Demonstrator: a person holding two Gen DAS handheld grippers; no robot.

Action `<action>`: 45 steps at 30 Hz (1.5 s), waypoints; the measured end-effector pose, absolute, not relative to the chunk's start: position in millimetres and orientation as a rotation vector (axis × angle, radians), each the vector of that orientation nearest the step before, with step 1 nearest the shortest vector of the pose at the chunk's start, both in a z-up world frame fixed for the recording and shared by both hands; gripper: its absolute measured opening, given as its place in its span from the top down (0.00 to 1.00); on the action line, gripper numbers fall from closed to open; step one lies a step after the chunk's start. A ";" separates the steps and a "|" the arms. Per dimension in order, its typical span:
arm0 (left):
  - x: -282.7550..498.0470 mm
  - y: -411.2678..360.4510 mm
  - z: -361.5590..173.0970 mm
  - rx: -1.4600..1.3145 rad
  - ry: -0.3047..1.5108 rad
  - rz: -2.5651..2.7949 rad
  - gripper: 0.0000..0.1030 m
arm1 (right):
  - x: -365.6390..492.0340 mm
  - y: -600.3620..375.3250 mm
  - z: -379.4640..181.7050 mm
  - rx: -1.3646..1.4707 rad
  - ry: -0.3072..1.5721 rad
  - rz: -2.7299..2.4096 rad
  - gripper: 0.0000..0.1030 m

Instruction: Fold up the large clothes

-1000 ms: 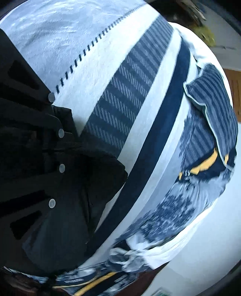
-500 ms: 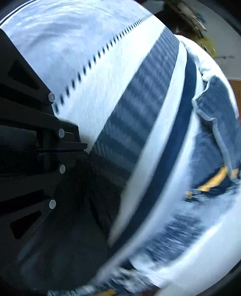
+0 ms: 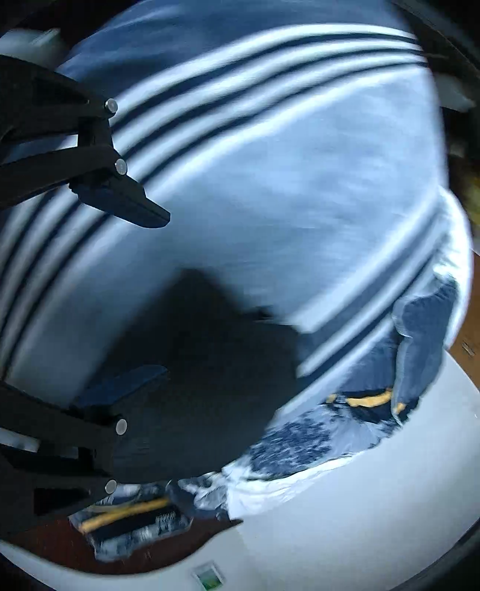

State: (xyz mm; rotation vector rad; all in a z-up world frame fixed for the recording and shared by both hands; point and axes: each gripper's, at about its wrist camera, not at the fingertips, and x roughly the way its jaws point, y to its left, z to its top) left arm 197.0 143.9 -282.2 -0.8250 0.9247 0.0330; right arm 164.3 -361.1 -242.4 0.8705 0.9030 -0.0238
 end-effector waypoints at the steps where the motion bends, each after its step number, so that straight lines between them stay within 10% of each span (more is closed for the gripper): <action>1: 189.5 131.8 -290.4 -0.855 0.948 0.017 0.25 | 161.2 -356.0 -250.6 0.904 0.909 -0.024 0.13; 18: 241.2 125.9 -345.9 -1.295 0.928 0.129 0.25 | 204.4 -366.9 -303.9 1.334 0.823 -0.010 0.14; 21: 247.0 128.1 -347.3 -1.286 0.884 0.115 0.26 | 217.9 -369.8 -312.8 1.335 0.834 -0.035 0.32; 23: 252.9 128.9 -344.2 -1.252 0.880 0.108 0.32 | 224.2 -374.0 -314.9 1.325 0.834 -0.030 0.44; 25: 258.9 130.2 -347.1 -1.253 0.887 0.060 0.66 | 230.3 -376.3 -316.9 1.304 0.844 -0.026 0.56; 29: 259.1 138.4 -337.4 -1.257 0.892 0.014 0.92 | 231.1 -373.8 -305.3 1.255 0.842 0.004 0.82; 45: 111.3 178.7 -334.6 -1.109 1.016 -0.013 0.94 | 49.5 -348.5 -268.3 1.093 0.907 0.069 0.93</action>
